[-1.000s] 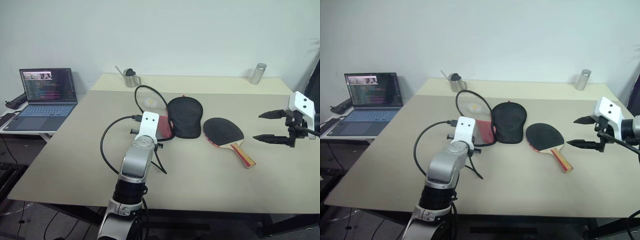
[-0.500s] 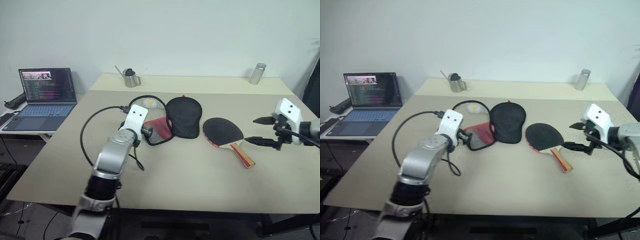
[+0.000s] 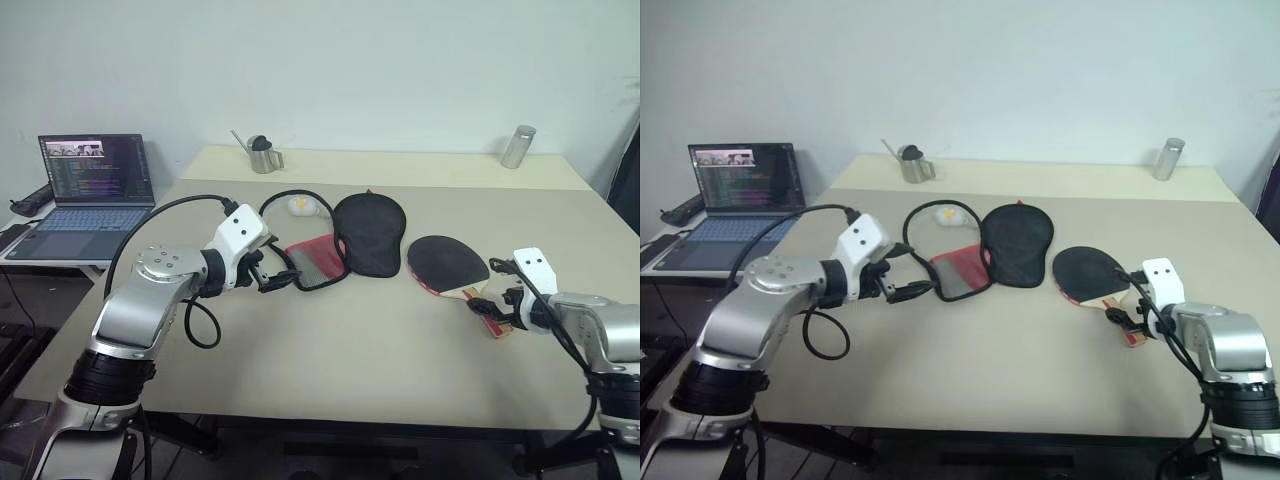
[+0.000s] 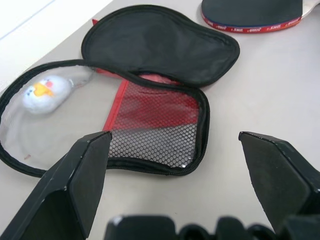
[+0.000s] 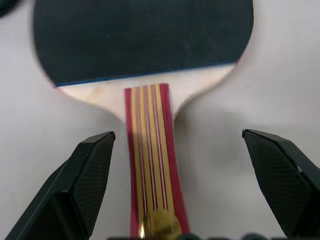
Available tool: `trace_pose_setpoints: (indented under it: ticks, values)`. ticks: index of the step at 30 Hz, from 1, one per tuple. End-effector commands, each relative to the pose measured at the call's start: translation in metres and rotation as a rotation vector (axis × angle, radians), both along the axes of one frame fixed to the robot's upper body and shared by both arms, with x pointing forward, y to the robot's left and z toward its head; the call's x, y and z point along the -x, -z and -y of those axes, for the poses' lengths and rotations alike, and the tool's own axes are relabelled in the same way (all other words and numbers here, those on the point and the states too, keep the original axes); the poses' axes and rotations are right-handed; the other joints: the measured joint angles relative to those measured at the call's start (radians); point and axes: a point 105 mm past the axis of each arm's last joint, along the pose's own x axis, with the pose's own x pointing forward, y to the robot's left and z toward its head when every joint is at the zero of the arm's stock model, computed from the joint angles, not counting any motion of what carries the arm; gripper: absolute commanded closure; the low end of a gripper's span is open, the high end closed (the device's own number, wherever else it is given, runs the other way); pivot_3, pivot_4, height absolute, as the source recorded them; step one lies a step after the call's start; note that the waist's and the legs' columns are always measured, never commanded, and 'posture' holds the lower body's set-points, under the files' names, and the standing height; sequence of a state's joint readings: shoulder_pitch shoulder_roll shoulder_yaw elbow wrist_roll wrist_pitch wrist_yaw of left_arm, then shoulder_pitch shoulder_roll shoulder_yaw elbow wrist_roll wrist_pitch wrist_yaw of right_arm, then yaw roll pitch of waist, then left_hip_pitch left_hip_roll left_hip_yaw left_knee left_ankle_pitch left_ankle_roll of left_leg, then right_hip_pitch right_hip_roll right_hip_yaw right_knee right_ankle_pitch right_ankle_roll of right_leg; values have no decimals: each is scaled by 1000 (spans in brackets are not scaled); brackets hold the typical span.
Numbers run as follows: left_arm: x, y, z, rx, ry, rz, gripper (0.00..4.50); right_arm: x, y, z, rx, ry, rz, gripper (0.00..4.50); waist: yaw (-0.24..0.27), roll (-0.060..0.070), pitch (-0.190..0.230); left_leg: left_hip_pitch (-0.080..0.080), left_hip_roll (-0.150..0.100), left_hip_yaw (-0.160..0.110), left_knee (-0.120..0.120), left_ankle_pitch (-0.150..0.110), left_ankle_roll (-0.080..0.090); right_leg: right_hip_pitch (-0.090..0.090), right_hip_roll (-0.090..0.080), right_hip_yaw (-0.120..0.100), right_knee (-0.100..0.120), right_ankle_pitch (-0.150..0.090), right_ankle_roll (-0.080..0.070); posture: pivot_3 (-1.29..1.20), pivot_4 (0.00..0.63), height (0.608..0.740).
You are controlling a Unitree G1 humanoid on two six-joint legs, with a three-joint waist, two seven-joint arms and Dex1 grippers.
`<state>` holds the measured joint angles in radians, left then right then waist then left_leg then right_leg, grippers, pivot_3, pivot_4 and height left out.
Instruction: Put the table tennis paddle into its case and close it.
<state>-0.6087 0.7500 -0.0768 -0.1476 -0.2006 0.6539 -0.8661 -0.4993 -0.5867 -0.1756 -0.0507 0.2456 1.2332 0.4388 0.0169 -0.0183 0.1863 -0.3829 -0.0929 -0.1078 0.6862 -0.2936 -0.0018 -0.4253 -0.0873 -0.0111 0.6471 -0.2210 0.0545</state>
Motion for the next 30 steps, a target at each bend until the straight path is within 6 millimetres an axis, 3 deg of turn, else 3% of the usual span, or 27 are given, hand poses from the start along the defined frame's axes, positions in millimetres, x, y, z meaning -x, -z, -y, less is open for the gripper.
trace_pose_setpoints:
  ticks: [1,4,7,14,16,18,24,27,30]
  values:
    - [2,-8,4,-15,18,46,60,-7,-6,-5,-5,15,32,0,-4,0,0,0,0,0,-1,0,0,0,0,0,0,0,0,0,150,740]
    - [2,-7,6,-15,16,47,60,-15,5,-14,-15,34,30,0,-17,-1,-1,2,0,1,-4,0,0,0,0,0,-1,0,0,0,150,740]
    - [0,-6,4,-18,-1,48,0,-26,6,-22,-7,52,59,598,-37,-4,-3,5,1,2,-5,0,0,1,1,1,0,0,0,0,150,740]
    - [-4,-5,-9,-29,-68,57,0,-37,-20,-31,1,27,136,2990,-51,-4,-3,13,2,6,-7,0,1,4,2,2,3,0,0,0,150,740]
    - [-5,-4,-14,-32,-90,59,0,-38,-30,-32,1,18,157,3444,-48,-4,-2,12,2,5,-8,0,1,4,2,1,3,0,-1,0,150,740]
    - [-6,-3,-17,-36,-106,60,0,-39,-39,-34,-1,11,179,3447,-47,-4,-2,11,2,5,-8,0,1,3,2,2,2,0,-1,0,150,740]
    - [-8,-4,-22,-36,-131,69,0,-56,-109,-49,-39,22,365,3447,-49,-3,-2,-3,1,8,-7,1,0,-14,1,4,4,1,-1,0,150,740]
    - [-9,-4,-23,-32,-141,71,0,-71,-135,-76,-55,-10,444,3447,-53,-3,-2,-6,2,8,-8,1,0,-17,1,3,4,1,-1,0,150,740]
    - [-10,-2,-22,-32,-143,69,0,-90,-146,-121,-110,-47,481,3447,-57,-3,-2,-6,2,9,-8,1,0,-17,1,4,4,1,-1,0,150,740]
